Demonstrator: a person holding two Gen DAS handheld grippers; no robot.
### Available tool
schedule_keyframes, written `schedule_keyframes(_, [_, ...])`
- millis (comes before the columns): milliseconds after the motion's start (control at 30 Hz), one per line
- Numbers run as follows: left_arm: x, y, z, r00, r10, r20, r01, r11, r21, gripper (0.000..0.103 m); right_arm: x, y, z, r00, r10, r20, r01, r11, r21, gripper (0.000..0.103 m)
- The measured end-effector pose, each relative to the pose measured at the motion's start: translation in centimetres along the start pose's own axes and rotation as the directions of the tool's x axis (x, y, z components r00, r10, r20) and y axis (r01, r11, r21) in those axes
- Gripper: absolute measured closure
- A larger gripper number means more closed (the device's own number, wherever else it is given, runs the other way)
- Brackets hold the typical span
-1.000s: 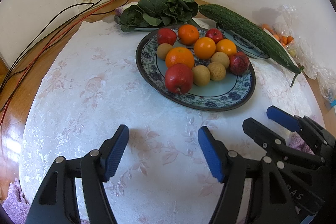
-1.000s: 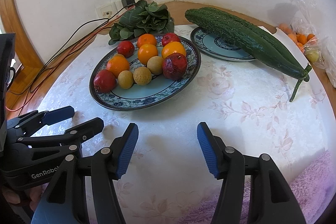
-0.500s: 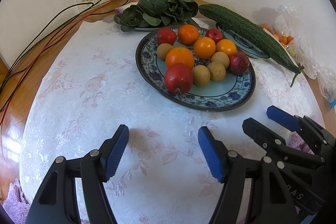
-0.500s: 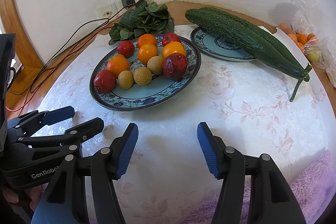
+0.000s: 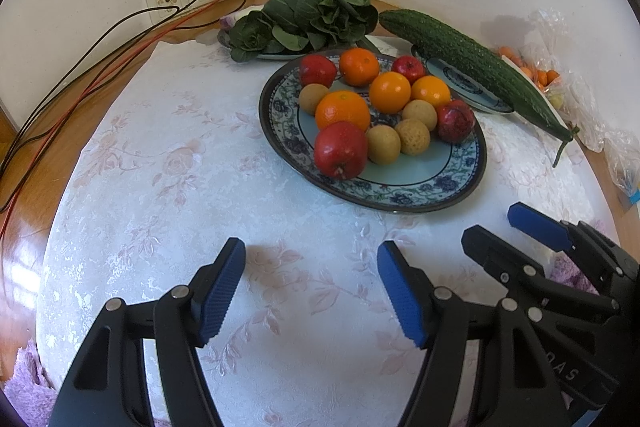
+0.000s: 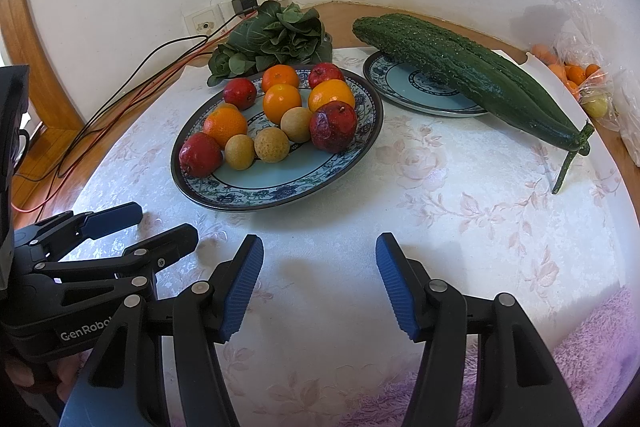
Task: Organize fruits
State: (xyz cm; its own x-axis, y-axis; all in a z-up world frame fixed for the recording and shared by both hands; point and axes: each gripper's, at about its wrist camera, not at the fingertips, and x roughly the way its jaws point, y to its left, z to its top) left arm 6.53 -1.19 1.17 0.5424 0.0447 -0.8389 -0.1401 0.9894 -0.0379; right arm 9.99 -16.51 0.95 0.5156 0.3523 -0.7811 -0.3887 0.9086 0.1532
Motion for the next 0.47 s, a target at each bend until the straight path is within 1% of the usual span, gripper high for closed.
schedule_keyframes(467, [-0.01,-0.1,-0.08,1.0,0.005,0.002,-0.005,1.0,0.003,0.031,-0.02,0.01,-0.02,1.0,0.0,0.0,0.0,1.0,0.0,0.043])
